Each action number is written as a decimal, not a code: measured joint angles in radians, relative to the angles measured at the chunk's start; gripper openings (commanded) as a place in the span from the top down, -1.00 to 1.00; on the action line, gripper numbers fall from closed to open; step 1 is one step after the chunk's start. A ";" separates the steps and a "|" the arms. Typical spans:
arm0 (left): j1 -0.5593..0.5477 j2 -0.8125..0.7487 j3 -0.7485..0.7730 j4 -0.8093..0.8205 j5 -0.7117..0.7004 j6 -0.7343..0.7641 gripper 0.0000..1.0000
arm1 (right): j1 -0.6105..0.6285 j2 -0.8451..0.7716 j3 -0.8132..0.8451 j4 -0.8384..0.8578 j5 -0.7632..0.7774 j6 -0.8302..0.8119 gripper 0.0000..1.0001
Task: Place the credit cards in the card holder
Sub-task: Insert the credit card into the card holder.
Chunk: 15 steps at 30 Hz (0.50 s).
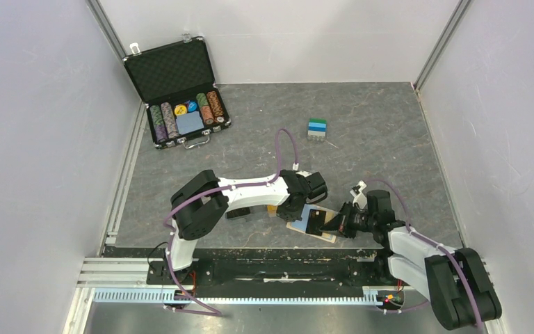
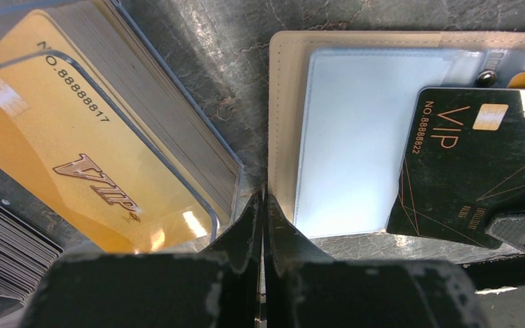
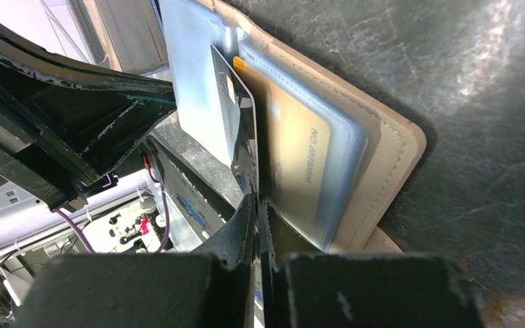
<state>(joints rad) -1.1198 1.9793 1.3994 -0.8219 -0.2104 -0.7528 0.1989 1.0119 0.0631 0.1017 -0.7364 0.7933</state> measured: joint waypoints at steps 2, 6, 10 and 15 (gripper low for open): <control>0.000 0.000 0.000 -0.001 0.002 0.000 0.95 | 0.000 0.023 0.014 -0.006 -0.001 -0.006 1.00; -0.004 0.000 0.000 -0.003 0.002 0.000 0.96 | 0.000 0.066 0.039 -0.005 -0.001 -0.021 1.00; -0.008 0.000 0.000 -0.005 0.002 0.000 0.96 | 0.000 0.093 0.056 -0.006 0.000 -0.032 1.00; -0.010 0.001 0.000 -0.008 0.003 0.000 0.95 | 0.000 0.095 0.074 -0.024 0.016 -0.055 1.00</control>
<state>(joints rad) -1.1301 1.9800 1.3994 -0.8295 -0.2073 -0.7528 0.1989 1.1072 0.1375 0.0772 -0.7208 0.7380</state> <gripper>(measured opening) 0.028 0.005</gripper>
